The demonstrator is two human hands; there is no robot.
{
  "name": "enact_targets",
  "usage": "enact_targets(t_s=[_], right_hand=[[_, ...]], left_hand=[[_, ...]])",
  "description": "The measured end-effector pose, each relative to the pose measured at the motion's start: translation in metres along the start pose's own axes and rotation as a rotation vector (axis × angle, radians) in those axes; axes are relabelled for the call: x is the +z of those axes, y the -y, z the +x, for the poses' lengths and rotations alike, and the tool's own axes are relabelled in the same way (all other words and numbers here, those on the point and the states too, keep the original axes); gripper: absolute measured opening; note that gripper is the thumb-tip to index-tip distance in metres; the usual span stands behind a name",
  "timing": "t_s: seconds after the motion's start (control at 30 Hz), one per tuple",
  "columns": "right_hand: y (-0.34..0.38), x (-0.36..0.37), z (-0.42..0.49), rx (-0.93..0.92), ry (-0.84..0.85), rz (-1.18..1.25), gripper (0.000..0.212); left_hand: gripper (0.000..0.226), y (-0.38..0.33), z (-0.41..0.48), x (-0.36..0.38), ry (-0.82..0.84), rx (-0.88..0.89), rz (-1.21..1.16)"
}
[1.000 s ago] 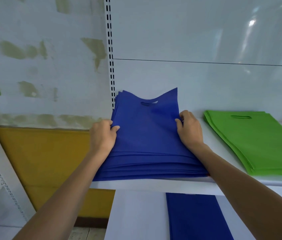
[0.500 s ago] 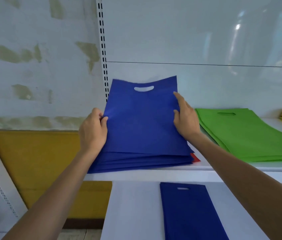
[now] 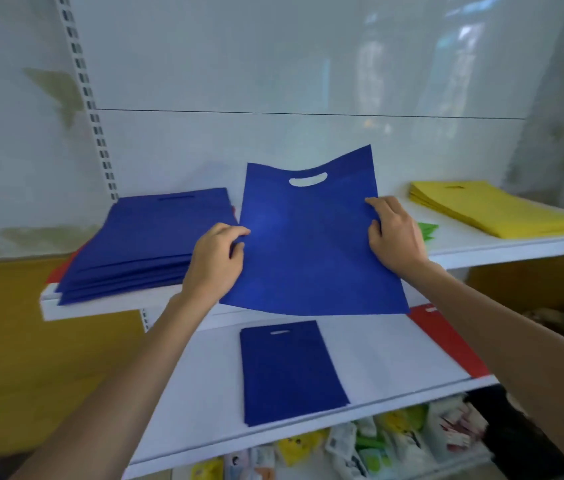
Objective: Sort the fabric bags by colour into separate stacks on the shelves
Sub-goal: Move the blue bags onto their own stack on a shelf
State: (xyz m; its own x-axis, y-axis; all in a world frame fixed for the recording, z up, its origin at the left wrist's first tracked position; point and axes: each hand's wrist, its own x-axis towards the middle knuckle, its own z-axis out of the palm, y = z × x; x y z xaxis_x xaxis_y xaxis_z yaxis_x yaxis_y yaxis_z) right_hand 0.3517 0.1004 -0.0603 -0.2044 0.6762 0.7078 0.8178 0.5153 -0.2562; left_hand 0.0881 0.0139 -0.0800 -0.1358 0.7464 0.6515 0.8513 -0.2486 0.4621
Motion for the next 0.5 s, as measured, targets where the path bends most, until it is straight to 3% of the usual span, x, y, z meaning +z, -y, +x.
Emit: enact_targets(t_s=[0.17, 0.3, 0.5], right_hand=[[-0.073, -0.057, -0.072, 0.183, 0.082, -0.114, 0.029], [-0.121, -0.085, -0.147, 0.325, 0.148, -0.19, 0.025], [-0.175, -0.092, -0.25, 0.54, 0.355, -0.254, 0.026]], left_hand=[[0.033, -0.069, -0.035, 0.066, 0.1, 0.086, -0.056], [0.033, -0.106, -0.082, 0.12, 0.201, 0.059, -0.131], [0.032, -0.127, -0.178, 0.197, 0.492, -0.071, -0.257]])
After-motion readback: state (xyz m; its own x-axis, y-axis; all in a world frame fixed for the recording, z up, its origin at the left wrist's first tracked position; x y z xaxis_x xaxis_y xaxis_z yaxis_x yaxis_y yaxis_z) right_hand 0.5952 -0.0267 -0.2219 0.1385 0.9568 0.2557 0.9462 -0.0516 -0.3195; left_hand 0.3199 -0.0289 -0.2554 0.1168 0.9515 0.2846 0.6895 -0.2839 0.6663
